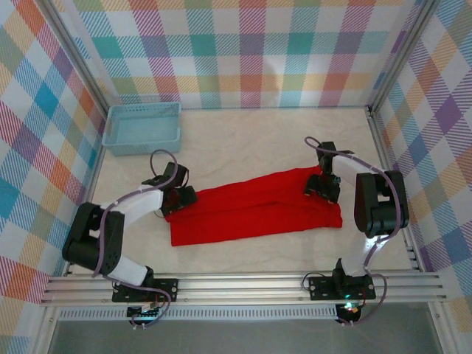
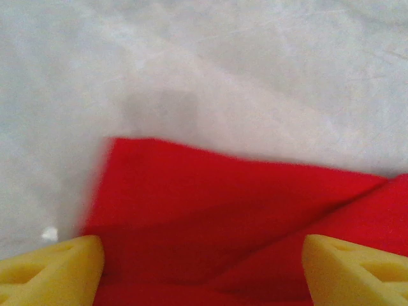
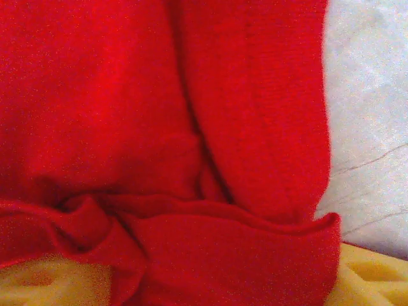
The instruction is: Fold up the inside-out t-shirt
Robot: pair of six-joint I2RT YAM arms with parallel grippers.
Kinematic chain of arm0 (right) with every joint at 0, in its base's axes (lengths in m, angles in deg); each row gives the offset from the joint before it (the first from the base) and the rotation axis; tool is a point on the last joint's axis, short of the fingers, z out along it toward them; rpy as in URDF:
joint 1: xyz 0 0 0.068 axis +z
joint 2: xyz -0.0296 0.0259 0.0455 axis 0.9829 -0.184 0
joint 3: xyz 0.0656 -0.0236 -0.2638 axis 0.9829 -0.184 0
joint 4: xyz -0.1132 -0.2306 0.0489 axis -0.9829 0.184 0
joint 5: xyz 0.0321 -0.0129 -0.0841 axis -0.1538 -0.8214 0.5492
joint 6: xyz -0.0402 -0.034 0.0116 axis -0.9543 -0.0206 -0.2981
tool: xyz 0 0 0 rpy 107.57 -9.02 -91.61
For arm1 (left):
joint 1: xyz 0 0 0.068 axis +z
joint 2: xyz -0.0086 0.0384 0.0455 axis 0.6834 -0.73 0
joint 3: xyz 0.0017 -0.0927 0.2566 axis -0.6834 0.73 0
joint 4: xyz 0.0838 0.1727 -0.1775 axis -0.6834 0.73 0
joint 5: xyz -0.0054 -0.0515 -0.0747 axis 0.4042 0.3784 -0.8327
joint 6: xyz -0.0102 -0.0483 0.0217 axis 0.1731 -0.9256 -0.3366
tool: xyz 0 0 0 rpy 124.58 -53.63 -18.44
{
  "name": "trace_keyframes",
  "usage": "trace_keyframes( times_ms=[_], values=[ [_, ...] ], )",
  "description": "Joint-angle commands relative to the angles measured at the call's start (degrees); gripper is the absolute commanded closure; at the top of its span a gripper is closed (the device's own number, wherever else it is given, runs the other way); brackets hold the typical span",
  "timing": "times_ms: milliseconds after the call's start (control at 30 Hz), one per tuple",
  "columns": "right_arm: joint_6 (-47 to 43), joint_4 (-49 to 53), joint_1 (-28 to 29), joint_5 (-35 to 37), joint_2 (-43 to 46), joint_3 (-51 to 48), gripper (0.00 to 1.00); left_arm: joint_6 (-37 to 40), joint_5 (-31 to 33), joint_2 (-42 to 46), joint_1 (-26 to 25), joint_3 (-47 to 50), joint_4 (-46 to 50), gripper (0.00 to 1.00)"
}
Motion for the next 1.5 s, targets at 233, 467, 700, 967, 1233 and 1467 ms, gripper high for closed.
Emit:
trace_keyframes(
  times_ms=[233, 467, 700, 967, 1233, 1467],
  values=[
    [-0.51, -1.84, -0.31, 1.01, -3.11, -1.67, 0.65, 1.15, -0.33, 7.86, -3.72, -3.90, 6.79, 0.18],
    [-1.00, -1.63, -0.22, 1.31, -1.06, -1.85, 0.90, -0.61, -3.00, -3.62, -7.16, -4.70, 2.60, 0.20],
    [-1.08, 2.14, 0.74, 11.03, 4.27, -0.18, 1.00, -1.23, -3.24, -11.16, -8.49, -4.03, 1.43, 0.24],
    [-3.66, 11.96, 9.75, 27.71, 9.66, 9.35, 1.00, -3.79, -1.58, -8.89, -16.28, -7.88, 2.30, 0.24],
    [-0.46, 22.75, 27.38, 32.59, 7.29, 20.05, 1.00, -5.09, 1.62, 0.93, -16.20, -4.13, 1.15, 0.24],
    [4.95, 25.61, 39.75, 25.35, 2.21, 28.56, 1.00, -6.41, -0.44, 0.46, -15.95, 2.54, -4.15, 0.37]
  ],
)
